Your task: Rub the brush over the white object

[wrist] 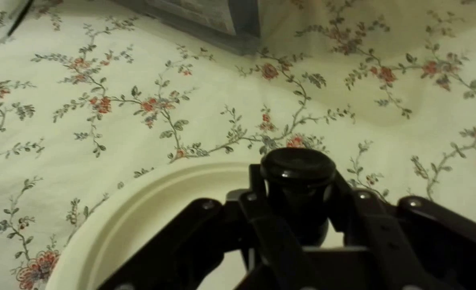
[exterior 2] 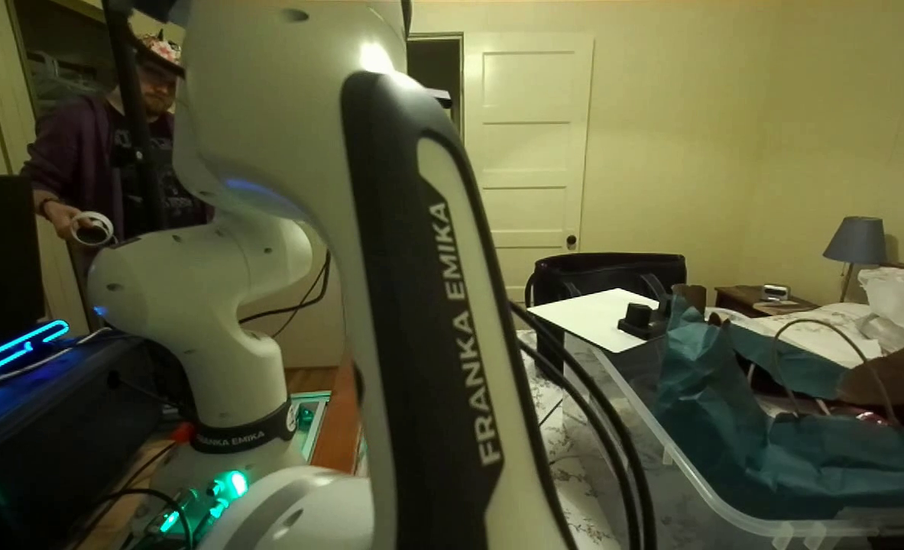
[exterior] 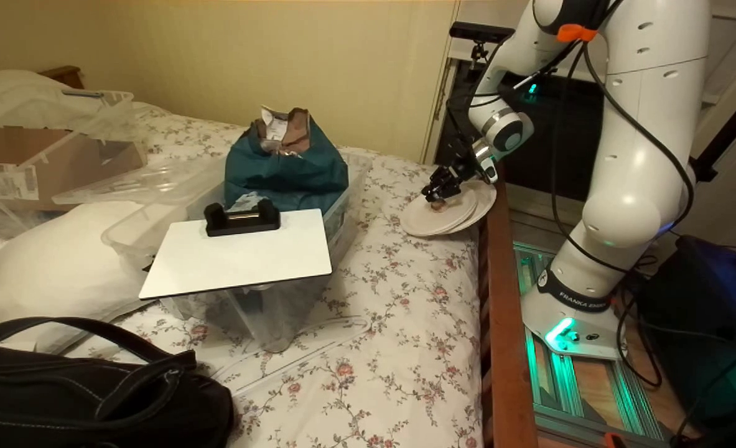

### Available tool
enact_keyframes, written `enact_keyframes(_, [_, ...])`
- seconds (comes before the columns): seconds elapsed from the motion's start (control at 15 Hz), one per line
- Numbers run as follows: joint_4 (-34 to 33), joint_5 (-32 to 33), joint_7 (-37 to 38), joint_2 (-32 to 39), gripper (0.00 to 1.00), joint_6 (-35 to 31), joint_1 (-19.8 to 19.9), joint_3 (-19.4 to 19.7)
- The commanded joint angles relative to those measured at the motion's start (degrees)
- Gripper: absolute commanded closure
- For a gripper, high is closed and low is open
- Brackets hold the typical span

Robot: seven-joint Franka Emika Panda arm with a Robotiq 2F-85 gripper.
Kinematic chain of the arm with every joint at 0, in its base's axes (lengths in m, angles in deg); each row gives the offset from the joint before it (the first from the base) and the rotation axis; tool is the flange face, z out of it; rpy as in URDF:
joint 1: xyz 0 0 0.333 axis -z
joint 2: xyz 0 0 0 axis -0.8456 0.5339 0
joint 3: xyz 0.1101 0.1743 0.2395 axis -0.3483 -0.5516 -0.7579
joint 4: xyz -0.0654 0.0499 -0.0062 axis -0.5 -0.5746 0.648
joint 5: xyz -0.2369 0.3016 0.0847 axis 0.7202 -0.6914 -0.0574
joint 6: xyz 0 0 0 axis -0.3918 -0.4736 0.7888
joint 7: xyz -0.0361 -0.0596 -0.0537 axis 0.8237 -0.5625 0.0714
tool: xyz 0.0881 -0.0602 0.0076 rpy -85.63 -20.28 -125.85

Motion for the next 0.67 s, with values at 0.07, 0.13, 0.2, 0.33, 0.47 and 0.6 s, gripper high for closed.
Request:
enact_keyframes(0.07, [0.86,3.86,-1.22,0.25,0.87,5.16,-1.40,-2.07])
enact_keyframes(0.13, [0.66,3.96,-0.81,0.81,0.87,5.51,-1.97,-2.48])
enact_keyframes(0.2, [0.39,3.52,-0.55,1.37,0.87,5.47,-2.63,-2.97])
enact_keyframes(0.33, [-0.07,1.34,-0.89,2.10,0.87,4.31,-4.04,-3.83])
enact_keyframes(0.47, [-0.94,0.31,-0.26,3.48,0.87,2.77,-5.49,-4.29])
enact_keyframes(0.6, [-2.21,-1.61,0.07,4.79,0.87,2.32,-6.00,-4.94])
